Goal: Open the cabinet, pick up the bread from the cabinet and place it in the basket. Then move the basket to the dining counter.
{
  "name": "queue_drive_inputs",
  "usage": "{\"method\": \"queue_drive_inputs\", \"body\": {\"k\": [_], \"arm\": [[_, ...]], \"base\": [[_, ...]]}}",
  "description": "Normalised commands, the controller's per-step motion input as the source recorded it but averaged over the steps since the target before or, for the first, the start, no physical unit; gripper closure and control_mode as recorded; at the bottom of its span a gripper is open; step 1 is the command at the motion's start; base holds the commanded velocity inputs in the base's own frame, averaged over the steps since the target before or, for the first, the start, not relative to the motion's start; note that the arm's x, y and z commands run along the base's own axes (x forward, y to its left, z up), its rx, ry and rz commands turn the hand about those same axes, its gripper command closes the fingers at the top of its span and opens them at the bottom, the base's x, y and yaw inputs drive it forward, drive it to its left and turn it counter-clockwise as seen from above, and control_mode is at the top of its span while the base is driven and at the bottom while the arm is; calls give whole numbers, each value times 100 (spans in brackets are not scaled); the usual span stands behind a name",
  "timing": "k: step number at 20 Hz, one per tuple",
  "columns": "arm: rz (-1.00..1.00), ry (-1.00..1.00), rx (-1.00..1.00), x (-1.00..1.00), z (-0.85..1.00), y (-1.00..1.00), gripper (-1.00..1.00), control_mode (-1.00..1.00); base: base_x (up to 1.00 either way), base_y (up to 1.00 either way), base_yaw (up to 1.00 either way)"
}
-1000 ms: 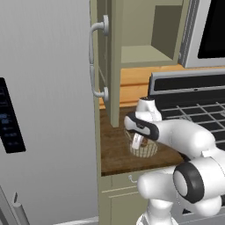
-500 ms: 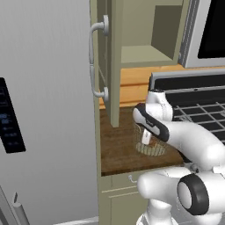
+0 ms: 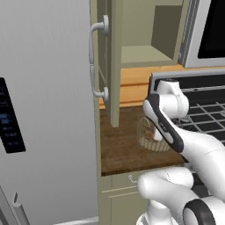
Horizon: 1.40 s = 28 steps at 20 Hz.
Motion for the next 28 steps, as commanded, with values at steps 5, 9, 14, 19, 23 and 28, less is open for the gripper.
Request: {"method": "queue_drive_inputs", "body": {"k": [5,9,14,19,23,28], "arm": [[12,-10,0,-41,29,-8,100,-100],[10,-2,-1,-7,32,-7,100,-100],[5,-2,-3,-7,32,0,100,-100],[0,0,-5,-8,4,1,100,-100],[0,-8,-7,-10,0,10,100,-100],[0,-3,-1,-1,0,0,100,-100]], "base": [[0,0,0],[0,0,0],[0,0,0],[0,0,0],[0,0,0],[0,0,0]]}}
